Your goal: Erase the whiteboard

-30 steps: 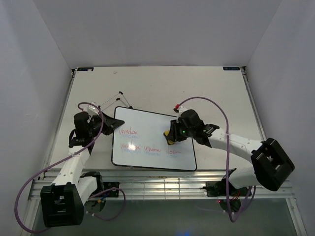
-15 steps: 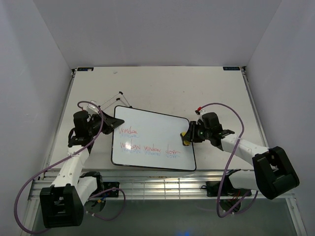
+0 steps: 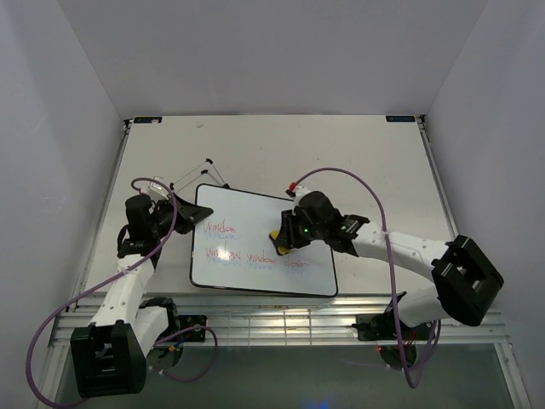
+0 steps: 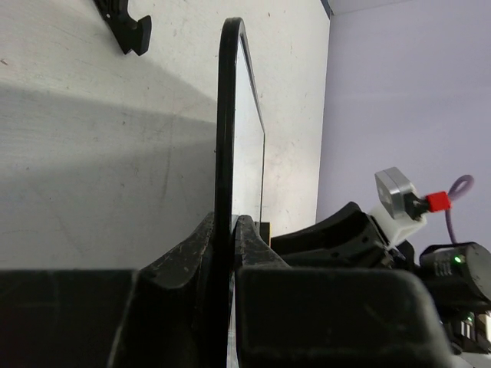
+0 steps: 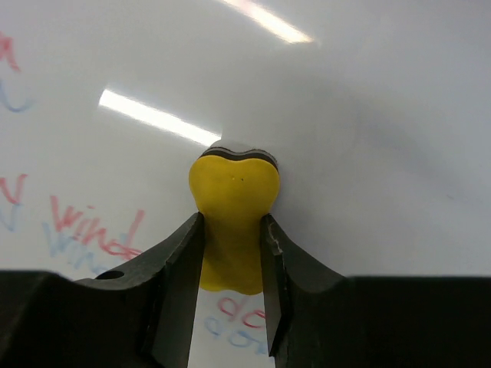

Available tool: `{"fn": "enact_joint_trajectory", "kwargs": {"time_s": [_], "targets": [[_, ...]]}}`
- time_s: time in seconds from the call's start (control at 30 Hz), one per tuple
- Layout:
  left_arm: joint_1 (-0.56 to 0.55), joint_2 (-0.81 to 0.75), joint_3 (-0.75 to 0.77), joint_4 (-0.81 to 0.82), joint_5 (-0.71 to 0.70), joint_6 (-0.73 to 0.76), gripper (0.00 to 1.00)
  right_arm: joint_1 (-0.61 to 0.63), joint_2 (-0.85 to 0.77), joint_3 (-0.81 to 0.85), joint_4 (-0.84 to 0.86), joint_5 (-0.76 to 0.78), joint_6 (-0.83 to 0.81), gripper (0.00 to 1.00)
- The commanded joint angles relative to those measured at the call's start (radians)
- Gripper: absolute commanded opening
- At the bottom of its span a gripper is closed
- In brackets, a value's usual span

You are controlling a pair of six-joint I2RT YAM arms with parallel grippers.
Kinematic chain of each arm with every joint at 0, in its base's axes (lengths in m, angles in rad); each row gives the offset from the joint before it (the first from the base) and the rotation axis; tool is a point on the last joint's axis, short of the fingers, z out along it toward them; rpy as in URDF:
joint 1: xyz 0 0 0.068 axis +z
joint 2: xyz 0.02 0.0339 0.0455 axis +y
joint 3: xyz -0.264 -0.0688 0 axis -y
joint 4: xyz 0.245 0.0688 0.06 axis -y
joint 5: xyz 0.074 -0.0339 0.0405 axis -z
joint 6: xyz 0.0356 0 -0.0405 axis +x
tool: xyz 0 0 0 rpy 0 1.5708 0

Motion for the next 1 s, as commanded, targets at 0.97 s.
{"fn": "enact_joint_trajectory", "kwargs": {"time_s": [0.97], "targets": [[-0.018,0.029,0.035,-0.038,-0.107,0.021,0.00,-0.114,-0.069,-0.042,-0.206,-0.070,-0.038,0.25]]}}
